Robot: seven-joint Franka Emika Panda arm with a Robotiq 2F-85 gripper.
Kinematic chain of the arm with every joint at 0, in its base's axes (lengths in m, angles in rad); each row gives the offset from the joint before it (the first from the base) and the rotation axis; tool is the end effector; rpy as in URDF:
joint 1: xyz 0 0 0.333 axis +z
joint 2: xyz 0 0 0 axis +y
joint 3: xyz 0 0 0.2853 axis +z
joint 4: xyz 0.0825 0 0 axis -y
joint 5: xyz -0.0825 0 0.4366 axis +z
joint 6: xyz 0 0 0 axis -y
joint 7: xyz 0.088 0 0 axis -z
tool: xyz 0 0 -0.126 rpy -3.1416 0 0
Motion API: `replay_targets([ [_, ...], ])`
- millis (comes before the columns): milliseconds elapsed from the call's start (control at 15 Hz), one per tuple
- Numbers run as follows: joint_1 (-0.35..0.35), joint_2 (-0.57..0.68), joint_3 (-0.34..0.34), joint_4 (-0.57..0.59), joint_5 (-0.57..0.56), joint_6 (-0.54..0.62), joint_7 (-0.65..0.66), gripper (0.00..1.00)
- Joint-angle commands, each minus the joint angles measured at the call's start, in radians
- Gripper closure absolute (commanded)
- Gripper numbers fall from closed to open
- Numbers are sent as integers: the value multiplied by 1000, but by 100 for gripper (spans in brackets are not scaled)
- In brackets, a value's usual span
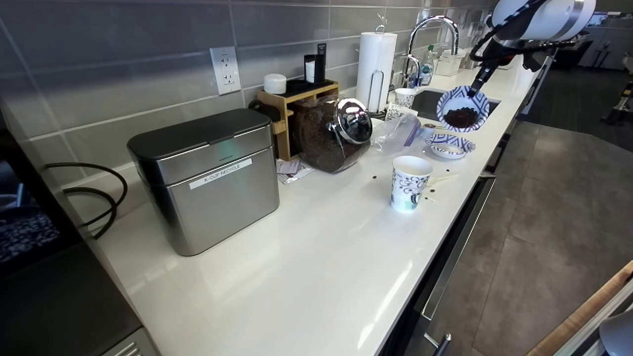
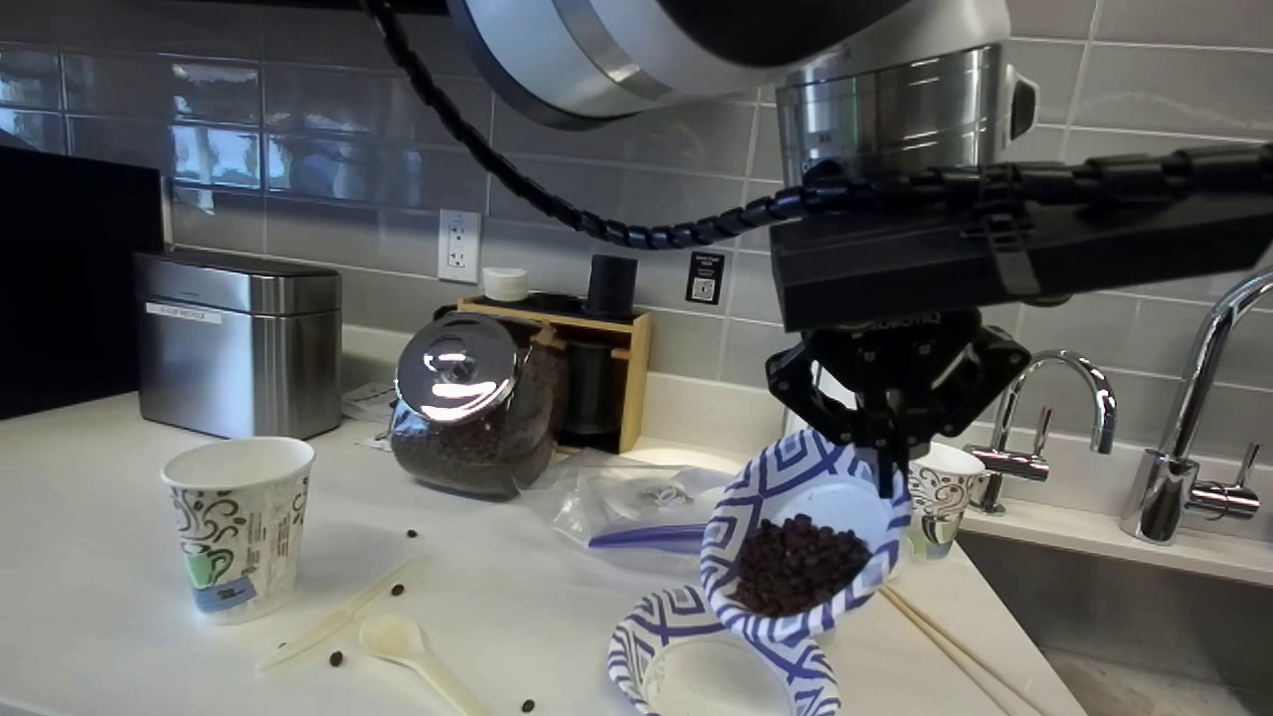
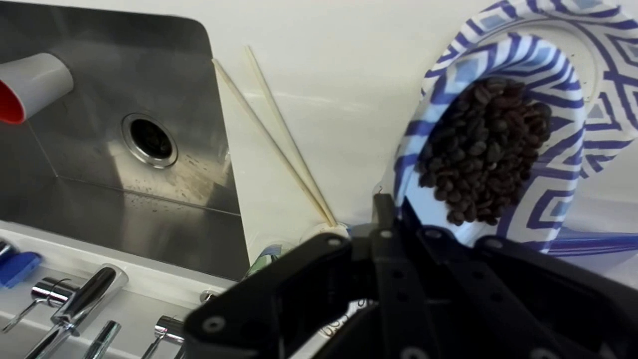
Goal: Pour the contents in the bowl on the left into the bowl on the right.
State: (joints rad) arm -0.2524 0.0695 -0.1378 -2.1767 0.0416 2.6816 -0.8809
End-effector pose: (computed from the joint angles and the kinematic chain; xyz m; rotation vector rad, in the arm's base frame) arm 0.5799 -0.2394 0.3266 2.7751 0.6497 0.5228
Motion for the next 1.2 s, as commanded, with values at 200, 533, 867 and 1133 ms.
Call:
replay_targets([
  [200, 24, -61, -23, -124, -143, 193, 92, 99],
  [533, 9, -40, -7, -112, -165, 201, 112, 97],
  [867, 25, -46, -28, -126, -245, 239, 162, 99],
  [1133, 11, -57, -34, -142, -388, 347, 242, 99],
])
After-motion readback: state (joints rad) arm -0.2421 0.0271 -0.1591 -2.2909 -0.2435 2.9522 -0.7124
